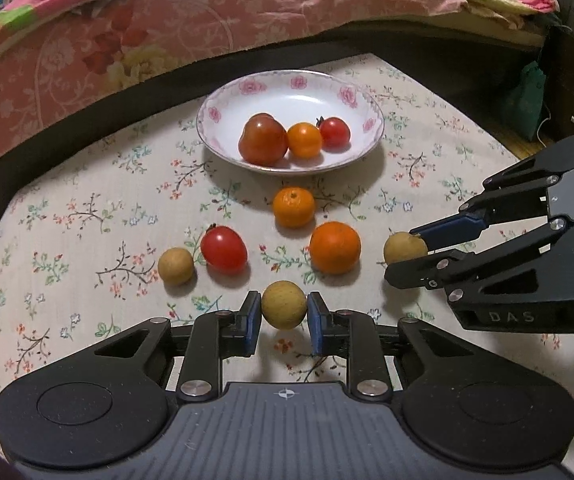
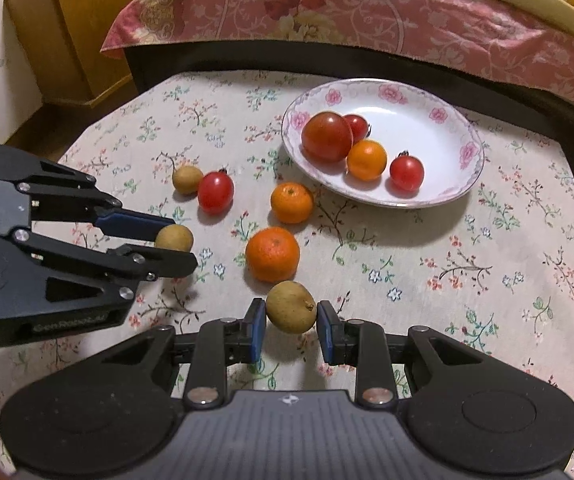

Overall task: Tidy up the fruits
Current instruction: 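Carry both brown round fruits over the white plate and open both grippers, then move both grippers back toward the remaining fruits on the cloth, then grasp a small orange with the right gripper while the left gripper grasps the last brown fruit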

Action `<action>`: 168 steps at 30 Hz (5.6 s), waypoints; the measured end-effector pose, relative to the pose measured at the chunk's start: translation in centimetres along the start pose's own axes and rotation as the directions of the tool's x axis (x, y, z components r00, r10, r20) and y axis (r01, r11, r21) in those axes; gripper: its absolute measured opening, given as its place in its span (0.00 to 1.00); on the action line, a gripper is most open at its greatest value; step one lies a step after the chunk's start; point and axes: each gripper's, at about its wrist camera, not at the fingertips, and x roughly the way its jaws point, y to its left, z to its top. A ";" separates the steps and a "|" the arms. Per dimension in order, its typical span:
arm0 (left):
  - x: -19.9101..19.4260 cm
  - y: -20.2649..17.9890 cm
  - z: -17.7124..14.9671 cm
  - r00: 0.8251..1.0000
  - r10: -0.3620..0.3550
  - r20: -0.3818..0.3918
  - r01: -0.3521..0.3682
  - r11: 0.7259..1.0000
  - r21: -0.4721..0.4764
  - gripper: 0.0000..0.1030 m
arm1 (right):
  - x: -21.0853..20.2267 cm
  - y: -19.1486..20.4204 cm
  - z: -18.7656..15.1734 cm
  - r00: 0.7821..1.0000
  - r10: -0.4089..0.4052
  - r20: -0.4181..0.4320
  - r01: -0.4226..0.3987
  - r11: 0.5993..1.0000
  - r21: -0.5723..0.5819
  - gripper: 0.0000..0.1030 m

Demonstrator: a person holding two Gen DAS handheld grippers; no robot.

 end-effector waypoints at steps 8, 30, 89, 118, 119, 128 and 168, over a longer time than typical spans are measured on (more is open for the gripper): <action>-0.4 -0.3 1.1 0.999 -0.005 0.037 0.005 1.000 -0.001 0.31 | -0.6 0.0 0.9 0.999 0.001 0.035 -0.001 1.000 0.010 0.27; 2.3 0.4 8.1 0.988 0.024 0.152 -0.023 1.000 -0.011 0.29 | 0.1 -5.4 6.6 0.989 -0.076 0.129 0.058 0.989 0.138 0.27; 2.6 1.7 10.5 0.982 0.082 0.171 -0.080 0.997 -0.018 0.38 | 1.4 -6.7 9.1 0.971 -0.126 0.204 0.087 0.978 0.188 0.28; -1.7 1.6 1.3 0.997 0.067 0.021 -0.067 0.998 -0.006 0.50 | 0.5 1.0 3.1 0.998 -0.007 0.064 0.002 0.996 0.084 0.31; -1.6 1.8 1.0 0.998 0.069 0.016 -0.069 0.998 -0.008 0.50 | 0.7 1.0 3.0 0.998 -0.004 0.058 -0.001 0.997 0.082 0.31; 0.0 3.9 0.5 0.997 0.079 0.005 -0.079 0.997 -0.019 0.54 | 3.2 0.7 2.8 1.000 0.009 0.010 -0.010 0.998 0.067 0.34; 3.8 4.8 1.4 0.998 0.054 -0.013 -0.054 0.998 -0.010 0.43 | 3.3 -0.3 1.9 0.999 0.053 -0.010 -0.053 0.996 0.079 0.34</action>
